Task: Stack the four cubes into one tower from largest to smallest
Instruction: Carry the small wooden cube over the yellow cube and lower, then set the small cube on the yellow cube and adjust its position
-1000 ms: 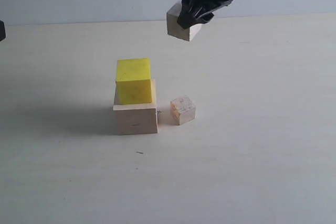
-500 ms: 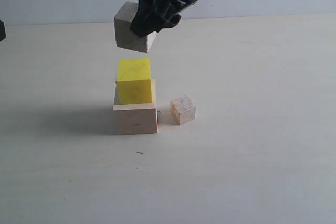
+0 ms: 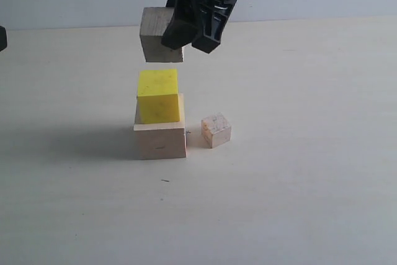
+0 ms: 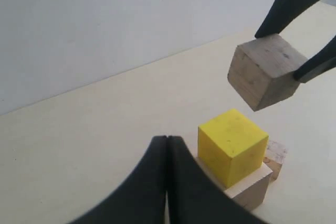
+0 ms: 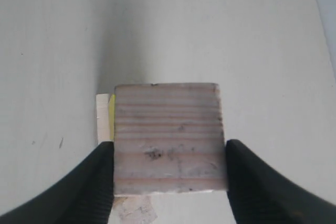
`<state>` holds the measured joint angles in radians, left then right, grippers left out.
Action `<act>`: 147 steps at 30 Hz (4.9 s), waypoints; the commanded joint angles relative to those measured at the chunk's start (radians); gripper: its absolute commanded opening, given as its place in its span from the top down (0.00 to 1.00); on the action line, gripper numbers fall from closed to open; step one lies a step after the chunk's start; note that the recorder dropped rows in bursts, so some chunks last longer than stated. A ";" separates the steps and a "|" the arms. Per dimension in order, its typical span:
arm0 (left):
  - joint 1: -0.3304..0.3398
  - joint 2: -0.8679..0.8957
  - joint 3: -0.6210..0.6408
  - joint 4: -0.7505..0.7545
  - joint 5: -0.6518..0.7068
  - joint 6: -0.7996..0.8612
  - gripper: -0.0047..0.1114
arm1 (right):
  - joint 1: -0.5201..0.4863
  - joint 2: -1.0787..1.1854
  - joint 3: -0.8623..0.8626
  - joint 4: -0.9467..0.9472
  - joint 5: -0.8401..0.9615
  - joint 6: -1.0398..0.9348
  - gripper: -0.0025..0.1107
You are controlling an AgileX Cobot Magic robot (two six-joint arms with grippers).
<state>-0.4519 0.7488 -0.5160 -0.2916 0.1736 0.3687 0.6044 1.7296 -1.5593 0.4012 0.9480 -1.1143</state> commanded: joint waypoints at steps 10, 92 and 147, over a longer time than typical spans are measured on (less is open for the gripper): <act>0.002 0.006 0.003 0.001 -0.004 0.005 0.96 | 0.001 0.099 -0.078 0.005 0.014 -0.044 0.98; 0.002 0.006 0.003 0.001 -0.004 0.017 0.96 | -0.003 0.172 -0.085 0.054 0.026 -0.139 0.71; 0.002 0.006 0.003 0.001 -0.004 0.019 0.96 | -0.003 0.186 -0.082 0.054 0.011 -0.135 0.50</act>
<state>-0.4519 0.7488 -0.5160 -0.2916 0.1751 0.3881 0.6044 1.9161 -1.6320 0.4447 0.9624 -1.2445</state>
